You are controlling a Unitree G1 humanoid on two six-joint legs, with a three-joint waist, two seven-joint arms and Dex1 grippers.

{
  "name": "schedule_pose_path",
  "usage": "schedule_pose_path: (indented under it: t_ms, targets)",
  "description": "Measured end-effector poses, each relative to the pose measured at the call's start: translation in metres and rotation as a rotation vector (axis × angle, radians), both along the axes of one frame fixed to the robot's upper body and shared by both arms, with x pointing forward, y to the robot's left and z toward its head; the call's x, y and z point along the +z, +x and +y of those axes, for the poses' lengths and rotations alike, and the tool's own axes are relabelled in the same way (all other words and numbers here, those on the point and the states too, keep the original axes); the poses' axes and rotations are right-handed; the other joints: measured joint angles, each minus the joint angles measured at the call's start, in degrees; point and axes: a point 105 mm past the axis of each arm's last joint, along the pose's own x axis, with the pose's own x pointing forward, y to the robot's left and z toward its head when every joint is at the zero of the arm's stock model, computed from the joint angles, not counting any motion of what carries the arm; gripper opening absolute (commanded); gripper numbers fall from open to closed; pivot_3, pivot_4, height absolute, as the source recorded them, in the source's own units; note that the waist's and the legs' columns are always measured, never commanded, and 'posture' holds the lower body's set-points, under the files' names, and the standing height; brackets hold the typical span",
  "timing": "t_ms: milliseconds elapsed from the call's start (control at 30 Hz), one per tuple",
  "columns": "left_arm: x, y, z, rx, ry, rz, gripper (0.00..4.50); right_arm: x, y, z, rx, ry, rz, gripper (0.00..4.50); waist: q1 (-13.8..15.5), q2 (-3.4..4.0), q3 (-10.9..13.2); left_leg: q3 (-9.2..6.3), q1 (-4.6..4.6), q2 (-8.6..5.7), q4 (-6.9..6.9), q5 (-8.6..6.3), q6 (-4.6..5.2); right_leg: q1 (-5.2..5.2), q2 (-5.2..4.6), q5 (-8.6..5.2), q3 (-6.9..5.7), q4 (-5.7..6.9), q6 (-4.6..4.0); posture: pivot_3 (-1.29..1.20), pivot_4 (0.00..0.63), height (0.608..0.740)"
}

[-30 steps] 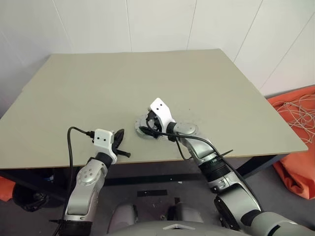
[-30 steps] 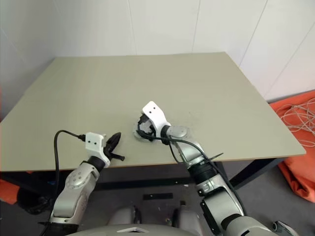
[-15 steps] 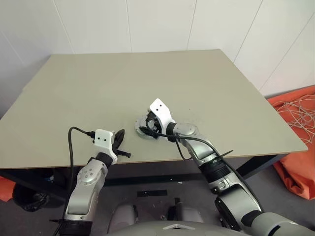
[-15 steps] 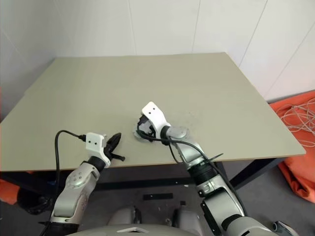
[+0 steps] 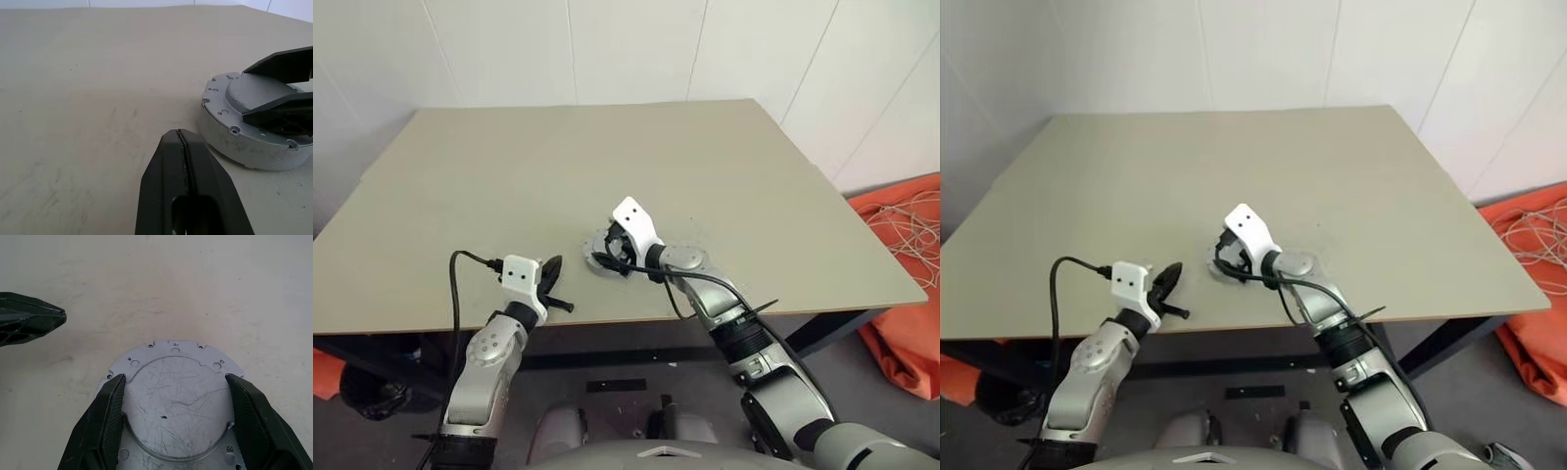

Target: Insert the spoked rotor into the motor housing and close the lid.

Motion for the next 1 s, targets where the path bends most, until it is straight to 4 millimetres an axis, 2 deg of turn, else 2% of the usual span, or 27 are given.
schedule_pose_path:
  t_ms: [233, 433, 633, 1000]
  targets:
    - [0.033, 0.027, 0.002, -0.057, 0.001, -0.080, 0.00, 0.000, -0.001, 0.000, -0.001, -0.005, 0.013, 3.13, 0.0, 0.07, -0.1, 0.02, 0.02, -0.01, -0.05, 0.12, -0.21, 0.00, 0.00, -0.01, 0.00, -0.01, -0.02, 0.00, 0.000, 0.740]
    - [0.057, 0.061, 0.024, -0.103, 0.021, -0.071, 0.00, 0.000, -0.001, 0.002, 0.001, -0.006, 0.020, 3.13, 0.0, 0.12, -0.1, 0.03, 0.14, -0.05, -0.32, 0.22, -0.35, 0.01, 0.00, -0.05, 0.01, 0.00, -0.10, 0.00, 0.000, 0.740]
    - [0.045, 0.069, 0.022, -0.187, -0.042, 0.066, 0.00, 0.001, -0.001, 0.003, 0.003, -0.003, 0.019, 3.13, 0.0, 0.12, -0.1, 0.04, 0.14, -0.05, -0.38, 0.23, -0.37, -0.02, 0.00, -0.09, 0.00, 0.00, -0.16, 0.00, 0.000, 0.740]
    - [0.032, 0.051, -0.007, -0.371, -0.157, 0.207, 0.00, 0.001, -0.002, 0.002, -0.003, -0.002, 0.018, 3.13, 0.1, 0.13, -0.1, 0.05, 0.15, -0.04, -0.46, 0.24, -0.38, -0.02, 0.00, -0.11, 0.00, -0.01, -0.19, 0.00, 0.000, 0.740]
